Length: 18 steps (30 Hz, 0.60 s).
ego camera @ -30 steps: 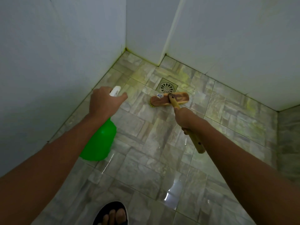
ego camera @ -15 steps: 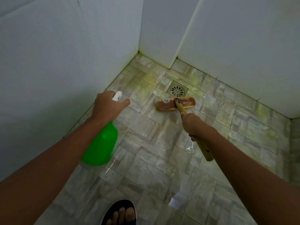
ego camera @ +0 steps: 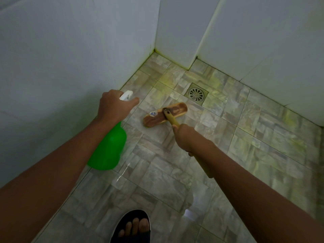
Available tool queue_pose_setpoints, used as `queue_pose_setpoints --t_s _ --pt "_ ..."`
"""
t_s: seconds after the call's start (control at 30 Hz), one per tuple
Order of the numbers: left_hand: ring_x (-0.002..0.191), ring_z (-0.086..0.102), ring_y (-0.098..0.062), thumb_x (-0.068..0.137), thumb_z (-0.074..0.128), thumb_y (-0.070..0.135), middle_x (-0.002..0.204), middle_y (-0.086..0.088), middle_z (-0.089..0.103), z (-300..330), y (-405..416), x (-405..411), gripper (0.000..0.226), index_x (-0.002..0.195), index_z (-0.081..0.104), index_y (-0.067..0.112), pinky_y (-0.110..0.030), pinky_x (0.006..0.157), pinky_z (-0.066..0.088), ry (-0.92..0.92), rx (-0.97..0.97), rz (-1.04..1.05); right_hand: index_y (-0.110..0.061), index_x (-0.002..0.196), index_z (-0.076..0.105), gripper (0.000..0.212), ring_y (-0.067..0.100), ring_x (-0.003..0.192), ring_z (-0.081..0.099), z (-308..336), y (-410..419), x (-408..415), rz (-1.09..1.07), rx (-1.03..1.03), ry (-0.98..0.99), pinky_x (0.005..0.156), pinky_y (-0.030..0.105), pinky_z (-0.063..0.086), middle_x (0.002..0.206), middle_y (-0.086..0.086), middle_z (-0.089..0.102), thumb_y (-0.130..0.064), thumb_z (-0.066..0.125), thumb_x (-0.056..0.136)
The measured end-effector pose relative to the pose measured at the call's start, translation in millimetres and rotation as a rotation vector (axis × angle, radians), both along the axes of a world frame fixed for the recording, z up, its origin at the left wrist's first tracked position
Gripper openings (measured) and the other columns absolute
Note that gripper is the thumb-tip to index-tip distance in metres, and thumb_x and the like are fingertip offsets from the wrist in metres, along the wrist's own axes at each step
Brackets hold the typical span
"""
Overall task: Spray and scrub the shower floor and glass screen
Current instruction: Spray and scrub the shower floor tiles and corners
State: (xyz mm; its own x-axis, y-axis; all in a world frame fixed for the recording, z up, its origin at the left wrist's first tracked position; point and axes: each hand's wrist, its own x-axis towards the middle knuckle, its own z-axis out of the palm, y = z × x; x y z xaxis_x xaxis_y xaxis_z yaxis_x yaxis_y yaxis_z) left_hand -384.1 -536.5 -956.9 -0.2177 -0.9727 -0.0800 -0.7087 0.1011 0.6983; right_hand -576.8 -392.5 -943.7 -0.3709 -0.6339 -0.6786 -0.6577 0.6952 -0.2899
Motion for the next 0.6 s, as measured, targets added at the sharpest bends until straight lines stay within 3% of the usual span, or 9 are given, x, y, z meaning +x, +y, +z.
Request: queue_pose_setpoints --t_s 0.13,0.3,0.43,0.53,0.6 --pt "0.076 0.069 -0.039 0.074 0.070 0.060 0.064 -0.013 0.058 -2.9 -1.6 4.5 0.051 0.055 0.050 0.017 -0.037 0.062 0.044 -0.017 -0.051 0.018 -0.010 0.106 0.046 0.044 0.032 0.070 0.064 0.9 -2.0 0.6 0.055 -0.002 0.017 0.051 0.044 0.059 0.093 0.015 0.058 -0.049 0.023 0.104" --pt "0.067 0.065 -0.040 0.076 0.066 0.058 0.057 -0.008 0.049 -2.3 -11.4 21.7 0.052 0.053 0.042 0.018 -0.038 0.061 0.042 -0.023 -0.155 0.018 -0.009 0.106 0.050 0.049 0.025 0.064 0.062 -0.3 -6.2 -5.5 0.147 0.013 0.060 0.041 0.031 0.050 0.087 0.010 0.057 -0.050 0.024 0.103" --pt "0.056 0.050 -0.030 0.076 0.068 0.057 0.053 -0.002 0.040 -10.4 -18.5 35.2 0.054 0.056 0.042 0.015 -0.034 0.056 0.032 0.015 -0.198 0.034 -0.007 0.116 0.051 0.046 0.021 0.063 0.059 5.5 -24.8 11.5 0.294 0.024 0.051 0.051 0.034 0.053 0.085 0.008 0.056 -0.042 0.025 0.106" --pt "0.054 0.040 -0.021 0.076 0.070 0.055 0.051 -0.001 0.035 -14.2 -23.3 38.5 0.055 0.055 0.039 0.015 -0.034 0.054 0.026 0.053 -0.239 0.054 -0.008 0.132 0.044 0.034 0.032 0.075 0.067 10.1 -67.4 16.8 0.415 0.016 0.097 0.062 0.048 0.061 0.101 0.017 0.056 -0.025 0.027 0.107" --pt "0.053 0.040 -0.020 0.077 0.071 0.053 0.049 0.000 0.035 -13.1 -22.3 35.2 0.054 0.055 0.041 0.014 -0.035 0.052 0.025 0.079 -0.244 0.056 -0.009 0.125 0.045 0.029 0.033 0.068 0.066 11.4 -105.1 6.6 0.387 0.009 0.114 0.057 0.045 0.060 0.101 0.020 0.055 -0.022 0.027 0.107"
